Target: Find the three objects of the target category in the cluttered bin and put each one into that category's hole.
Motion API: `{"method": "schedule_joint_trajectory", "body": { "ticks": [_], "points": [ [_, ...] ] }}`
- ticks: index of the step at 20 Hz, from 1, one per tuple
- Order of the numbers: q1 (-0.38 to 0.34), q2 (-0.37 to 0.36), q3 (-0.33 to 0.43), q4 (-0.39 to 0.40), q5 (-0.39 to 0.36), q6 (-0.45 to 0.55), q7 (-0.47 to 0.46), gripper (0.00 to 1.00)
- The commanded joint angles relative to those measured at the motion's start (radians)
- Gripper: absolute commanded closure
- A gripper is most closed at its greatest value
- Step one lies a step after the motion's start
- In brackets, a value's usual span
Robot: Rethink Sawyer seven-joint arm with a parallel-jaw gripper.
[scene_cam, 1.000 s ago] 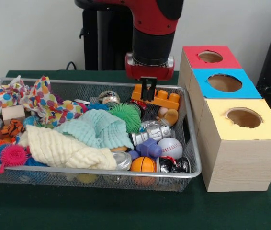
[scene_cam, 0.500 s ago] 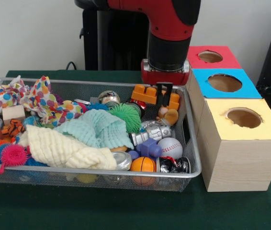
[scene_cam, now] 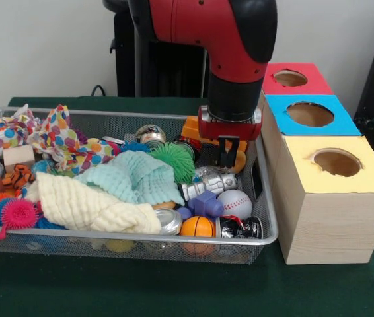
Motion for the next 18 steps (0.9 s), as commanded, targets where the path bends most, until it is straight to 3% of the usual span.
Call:
{"method": "schedule_joint_trajectory", "body": {
  "ticks": [1,6,10,14,18],
  "points": [
    [-0.003,0.115,0.054,-0.052,0.052,-0.09,0.221,1.0],
    [-0.006,0.127,0.065,-0.048,0.079,-0.092,0.216,1.0],
    [0.018,0.08,0.083,-0.001,0.129,-0.053,0.256,1.0],
    [0.071,0.044,0.056,0.019,0.175,-0.015,0.297,1.0],
    [0.036,0.119,0.062,-0.017,0.153,-0.109,0.227,1.0]
  ]
}}
